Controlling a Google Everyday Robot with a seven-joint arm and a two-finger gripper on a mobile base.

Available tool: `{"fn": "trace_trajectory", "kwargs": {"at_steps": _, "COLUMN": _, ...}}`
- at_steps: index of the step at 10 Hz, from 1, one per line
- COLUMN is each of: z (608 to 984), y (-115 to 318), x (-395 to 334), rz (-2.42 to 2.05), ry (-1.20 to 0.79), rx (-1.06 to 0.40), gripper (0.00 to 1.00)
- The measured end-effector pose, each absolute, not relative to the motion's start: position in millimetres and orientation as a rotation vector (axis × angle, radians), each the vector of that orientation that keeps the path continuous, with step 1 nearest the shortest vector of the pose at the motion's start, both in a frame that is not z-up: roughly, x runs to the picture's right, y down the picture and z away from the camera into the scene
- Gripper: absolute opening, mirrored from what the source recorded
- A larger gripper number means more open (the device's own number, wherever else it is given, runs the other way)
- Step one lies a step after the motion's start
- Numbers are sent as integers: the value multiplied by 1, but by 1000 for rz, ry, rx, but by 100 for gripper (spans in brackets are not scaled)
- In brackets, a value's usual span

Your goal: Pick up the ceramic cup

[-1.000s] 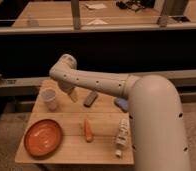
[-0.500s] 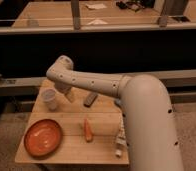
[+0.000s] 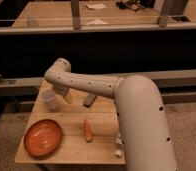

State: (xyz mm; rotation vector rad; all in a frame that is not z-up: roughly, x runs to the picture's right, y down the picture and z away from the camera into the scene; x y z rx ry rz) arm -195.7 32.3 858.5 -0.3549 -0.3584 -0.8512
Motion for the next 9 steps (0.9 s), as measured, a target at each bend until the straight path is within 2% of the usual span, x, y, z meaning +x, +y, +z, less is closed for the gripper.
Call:
{"fn": "trace_trajectory", "kwargs": {"at_steps": 1, "z": 860, "y": 33, "x": -199, "rz": -856, "ry": -363, "rx": -355, "gripper": 78}}
{"fn": "trace_trajectory", "kwargs": {"at_steps": 4, "z": 865, "y": 37, "x": -205, "rz": -864, "ry": -372, "rx": -358, "gripper": 61}}
{"fn": "trace_trajectory", "kwargs": {"at_steps": 7, "z": 868, "y": 39, "x": -211, "rz": -873, "ry": -381, "rx": -360, "gripper": 59}}
{"fn": "trace_trajectory", "kwargs": {"at_steps": 9, "z": 868, "y": 39, "x": -212, "rz": -876, "ry": -385, "rx": -360, "gripper": 48}}
